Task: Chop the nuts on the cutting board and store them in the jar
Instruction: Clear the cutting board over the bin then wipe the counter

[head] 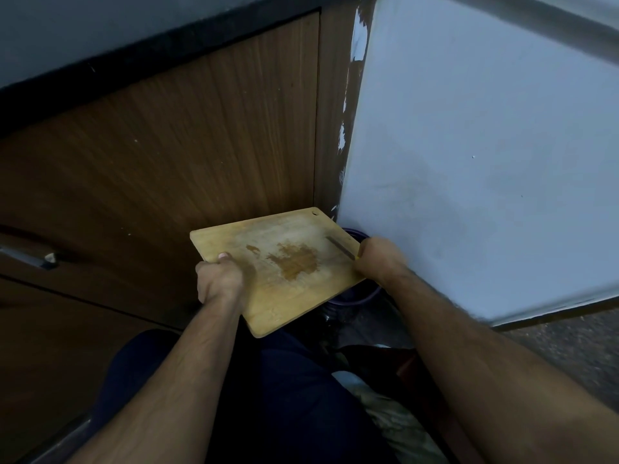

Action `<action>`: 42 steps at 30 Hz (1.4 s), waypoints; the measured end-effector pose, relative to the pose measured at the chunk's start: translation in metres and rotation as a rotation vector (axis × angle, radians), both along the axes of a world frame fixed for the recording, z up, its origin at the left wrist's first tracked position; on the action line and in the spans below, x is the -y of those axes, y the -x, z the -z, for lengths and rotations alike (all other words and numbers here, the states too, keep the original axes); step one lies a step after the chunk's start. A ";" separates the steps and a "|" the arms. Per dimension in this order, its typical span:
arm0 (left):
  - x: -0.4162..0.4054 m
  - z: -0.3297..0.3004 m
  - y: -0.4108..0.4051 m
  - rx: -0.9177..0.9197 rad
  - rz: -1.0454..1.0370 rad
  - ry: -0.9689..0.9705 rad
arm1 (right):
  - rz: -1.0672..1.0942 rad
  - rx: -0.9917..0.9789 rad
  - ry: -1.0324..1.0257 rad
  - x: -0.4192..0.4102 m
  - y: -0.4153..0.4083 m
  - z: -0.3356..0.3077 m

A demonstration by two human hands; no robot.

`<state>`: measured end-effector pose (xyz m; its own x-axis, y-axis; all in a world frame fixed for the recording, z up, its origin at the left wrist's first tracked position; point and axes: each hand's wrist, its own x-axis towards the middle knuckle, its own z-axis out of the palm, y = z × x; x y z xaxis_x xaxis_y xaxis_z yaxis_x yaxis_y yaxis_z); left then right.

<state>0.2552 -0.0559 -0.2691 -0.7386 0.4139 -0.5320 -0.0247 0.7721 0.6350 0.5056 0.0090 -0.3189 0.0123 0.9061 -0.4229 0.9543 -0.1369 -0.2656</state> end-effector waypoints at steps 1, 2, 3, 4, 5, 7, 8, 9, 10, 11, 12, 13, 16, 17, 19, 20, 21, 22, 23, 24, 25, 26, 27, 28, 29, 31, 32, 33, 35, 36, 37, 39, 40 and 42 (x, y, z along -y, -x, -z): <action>-0.001 -0.001 0.000 -0.006 0.001 0.003 | 0.019 0.009 -0.004 0.000 -0.001 0.001; -0.001 -0.001 0.000 -0.014 0.002 0.005 | 0.039 0.016 -0.013 0.000 -0.002 0.002; -0.001 -0.002 0.000 -0.018 0.004 0.007 | 0.062 0.022 -0.019 -0.001 -0.003 0.002; -0.001 -0.001 0.000 -0.020 0.007 0.011 | 0.084 0.028 -0.024 -0.002 -0.005 0.003; -0.002 -0.001 0.000 -0.019 0.011 0.013 | 0.106 0.036 -0.028 -0.003 -0.006 0.002; -0.001 0.000 0.000 -0.021 0.017 0.019 | 0.142 0.047 -0.024 -0.005 -0.009 0.003; -0.001 0.000 0.000 -0.020 0.019 0.020 | 0.158 0.048 -0.027 -0.006 -0.011 0.004; -0.002 -0.001 0.000 -0.017 0.020 0.021 | 0.174 0.050 -0.029 -0.007 -0.013 0.005; -0.002 -0.001 0.001 -0.016 0.017 0.023 | 0.186 0.056 -0.031 -0.007 -0.015 0.006; -0.003 -0.002 0.001 -0.017 0.012 0.023 | 0.197 0.061 -0.030 -0.007 -0.015 0.005; -0.002 -0.001 0.001 -0.018 0.008 0.027 | 0.203 0.065 -0.030 -0.007 -0.016 0.005; -0.002 -0.002 0.001 -0.014 0.003 0.030 | 0.205 0.064 -0.031 -0.007 -0.015 0.005; 0.000 -0.001 0.000 0.001 -0.009 0.030 | 0.166 0.048 -0.061 -0.008 -0.008 0.003; 0.001 -0.001 0.000 0.001 -0.008 0.027 | 0.145 0.041 -0.066 -0.008 -0.006 0.003; 0.002 -0.001 -0.001 -0.006 0.002 0.017 | 0.129 0.045 -0.071 -0.009 -0.004 0.004; 0.002 -0.002 -0.001 -0.008 0.009 0.011 | 0.137 0.057 -0.072 -0.009 -0.005 0.005; 0.002 -0.003 -0.001 -0.010 0.012 0.007 | 0.153 0.071 -0.070 -0.008 -0.006 0.005; 0.003 -0.004 -0.001 -0.008 0.011 0.004 | 0.171 0.085 -0.070 -0.007 -0.008 0.005; 0.003 -0.006 -0.002 -0.004 0.005 0.002 | 0.186 0.094 -0.071 -0.007 -0.010 0.006; 0.004 -0.007 -0.002 0.003 -0.002 -0.001 | 0.191 0.096 -0.079 -0.007 -0.011 0.006; 0.005 -0.007 -0.002 0.006 -0.005 -0.004 | 0.190 0.088 -0.088 -0.007 -0.011 0.005; 0.005 -0.008 -0.002 0.004 -0.005 -0.006 | 0.183 0.077 -0.103 -0.009 -0.011 0.004; 0.005 -0.010 -0.002 0.000 -0.001 -0.009 | 0.176 0.065 -0.116 -0.010 -0.010 0.002; 0.005 -0.011 -0.002 0.001 0.001 -0.012 | 0.167 0.057 -0.124 -0.011 -0.009 0.001; 0.005 -0.013 -0.002 0.002 0.001 -0.017 | 0.163 0.055 -0.126 -0.012 -0.008 -0.001; 0.005 -0.015 -0.001 0.002 0.003 -0.026 | 0.169 0.055 -0.120 -0.013 -0.009 -0.004; 0.005 -0.016 -0.001 0.001 0.005 -0.032 | 0.176 0.050 -0.126 -0.014 -0.009 -0.006; 0.005 -0.016 -0.001 0.000 0.007 -0.039 | 0.183 0.042 -0.133 -0.015 -0.010 -0.008; 0.005 -0.017 0.001 -0.003 0.007 -0.050 | 0.185 0.034 -0.135 -0.014 -0.010 -0.009; 0.007 -0.018 0.001 0.000 0.006 -0.054 | 0.189 0.032 -0.128 -0.013 -0.011 -0.009; 0.007 -0.018 0.000 0.004 0.007 -0.060 | 0.196 0.026 -0.124 -0.013 -0.012 -0.009; 0.008 -0.020 0.001 0.006 0.010 -0.075 | 0.223 -0.013 -0.127 -0.014 -0.014 -0.010; 0.008 -0.021 0.001 0.010 0.007 -0.086 | 0.241 -0.043 -0.133 -0.015 -0.016 -0.012; 0.008 -0.025 0.000 0.023 0.005 -0.096 | 0.252 -0.091 -0.150 -0.014 -0.017 -0.018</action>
<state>0.2548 -0.0643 -0.2442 -0.7245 0.4670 -0.5069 -0.0368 0.7082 0.7051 0.5230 0.0235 -0.3005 0.2131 0.9316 -0.2944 0.8667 -0.3194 -0.3832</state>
